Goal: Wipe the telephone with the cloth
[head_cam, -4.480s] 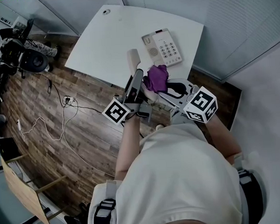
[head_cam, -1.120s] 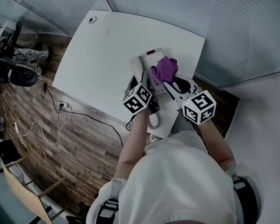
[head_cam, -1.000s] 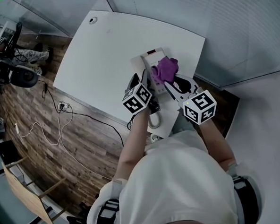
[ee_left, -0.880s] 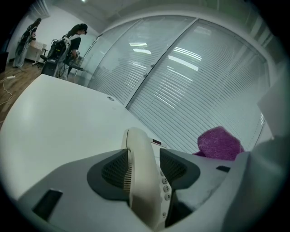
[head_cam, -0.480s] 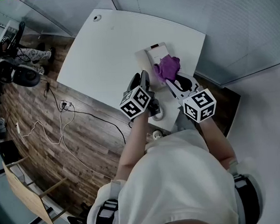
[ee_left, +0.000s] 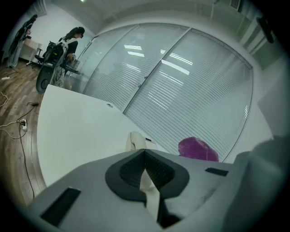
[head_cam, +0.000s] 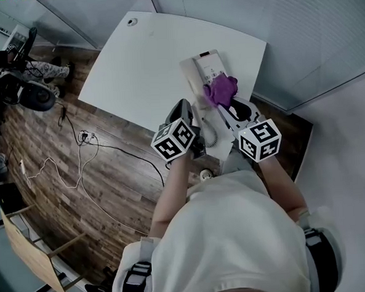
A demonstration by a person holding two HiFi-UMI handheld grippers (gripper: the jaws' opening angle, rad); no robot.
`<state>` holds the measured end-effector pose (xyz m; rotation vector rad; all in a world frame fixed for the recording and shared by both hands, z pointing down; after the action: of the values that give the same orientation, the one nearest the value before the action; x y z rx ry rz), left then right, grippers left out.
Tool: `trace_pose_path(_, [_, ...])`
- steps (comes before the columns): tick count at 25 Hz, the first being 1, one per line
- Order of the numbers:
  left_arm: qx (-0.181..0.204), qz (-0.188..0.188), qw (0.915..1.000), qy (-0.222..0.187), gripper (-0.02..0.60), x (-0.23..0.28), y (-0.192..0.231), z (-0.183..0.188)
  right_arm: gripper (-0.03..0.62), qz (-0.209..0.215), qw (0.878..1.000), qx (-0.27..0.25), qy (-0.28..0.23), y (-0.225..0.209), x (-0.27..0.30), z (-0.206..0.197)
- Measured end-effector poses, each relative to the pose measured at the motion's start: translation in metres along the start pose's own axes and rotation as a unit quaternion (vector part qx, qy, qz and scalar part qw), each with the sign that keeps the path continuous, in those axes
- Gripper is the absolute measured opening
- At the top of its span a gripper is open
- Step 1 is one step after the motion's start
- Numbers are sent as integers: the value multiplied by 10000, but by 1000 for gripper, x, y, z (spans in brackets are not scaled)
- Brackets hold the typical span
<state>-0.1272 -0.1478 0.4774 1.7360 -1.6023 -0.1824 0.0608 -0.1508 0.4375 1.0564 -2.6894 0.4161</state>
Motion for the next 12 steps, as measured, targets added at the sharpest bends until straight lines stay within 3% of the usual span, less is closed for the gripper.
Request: trace_pose_path(12, [634, -498, 9966, 183, 20, -74, -7, -2, 127, -35, 9998, 12, -217, 57, -28, -5])
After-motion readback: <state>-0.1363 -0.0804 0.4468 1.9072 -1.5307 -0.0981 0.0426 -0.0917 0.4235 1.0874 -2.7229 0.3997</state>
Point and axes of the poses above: the fingertips, and each gripper's own axes: x forward along the fingers, y to its left, z out of its top, the point moved 7 cm from there along -x, backward along the fingers, and after that the axes turned 3 degrees about -x, right-handed, at the moved point
